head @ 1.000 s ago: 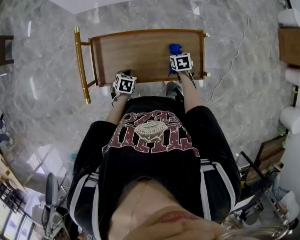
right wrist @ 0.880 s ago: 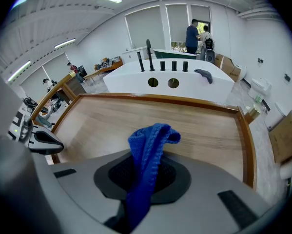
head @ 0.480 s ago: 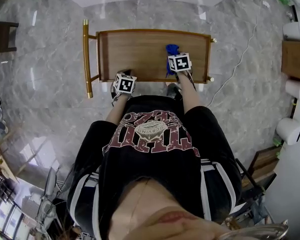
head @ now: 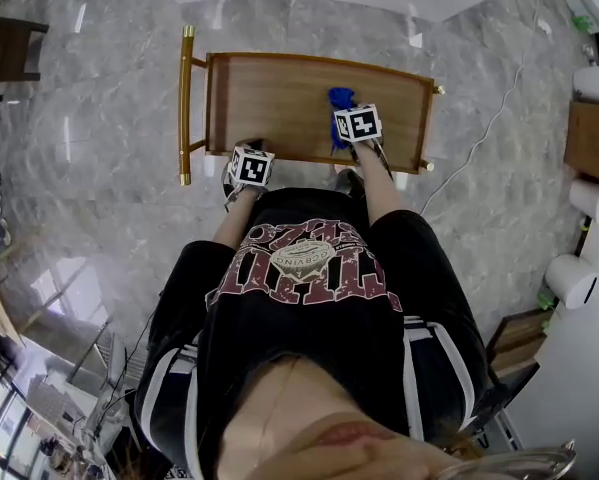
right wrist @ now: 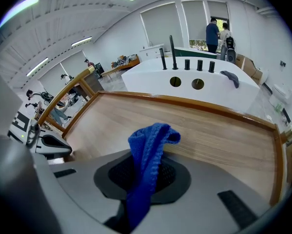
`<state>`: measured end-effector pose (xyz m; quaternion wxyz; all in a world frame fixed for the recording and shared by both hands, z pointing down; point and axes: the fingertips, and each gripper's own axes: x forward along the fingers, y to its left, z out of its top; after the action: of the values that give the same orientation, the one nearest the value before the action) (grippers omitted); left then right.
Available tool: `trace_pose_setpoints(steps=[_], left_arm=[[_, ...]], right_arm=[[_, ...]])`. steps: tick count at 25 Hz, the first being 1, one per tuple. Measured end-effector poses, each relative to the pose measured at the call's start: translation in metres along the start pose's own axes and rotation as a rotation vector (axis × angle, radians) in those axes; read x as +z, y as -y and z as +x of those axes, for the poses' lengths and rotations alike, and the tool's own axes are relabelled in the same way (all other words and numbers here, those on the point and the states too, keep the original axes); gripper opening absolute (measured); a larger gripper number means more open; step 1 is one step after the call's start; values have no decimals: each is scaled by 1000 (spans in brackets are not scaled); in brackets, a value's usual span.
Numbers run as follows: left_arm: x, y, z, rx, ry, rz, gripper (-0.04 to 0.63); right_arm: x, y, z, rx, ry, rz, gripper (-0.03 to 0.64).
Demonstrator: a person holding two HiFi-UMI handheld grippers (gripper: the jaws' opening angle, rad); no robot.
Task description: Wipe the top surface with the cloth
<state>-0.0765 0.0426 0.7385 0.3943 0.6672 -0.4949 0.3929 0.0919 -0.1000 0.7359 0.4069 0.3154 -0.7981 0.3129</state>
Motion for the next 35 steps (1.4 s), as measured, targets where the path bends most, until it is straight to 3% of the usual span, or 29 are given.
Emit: trace_pose_setpoints(steps=[23,35], left_arm=[[-27,-32,-23,71,56,-95,46],[-24,-38,-36,90,106,-135,46]], right_arm=[[35,-84,44,225,-3,-37,57],[49,-123,62,267,-21,-146,57]])
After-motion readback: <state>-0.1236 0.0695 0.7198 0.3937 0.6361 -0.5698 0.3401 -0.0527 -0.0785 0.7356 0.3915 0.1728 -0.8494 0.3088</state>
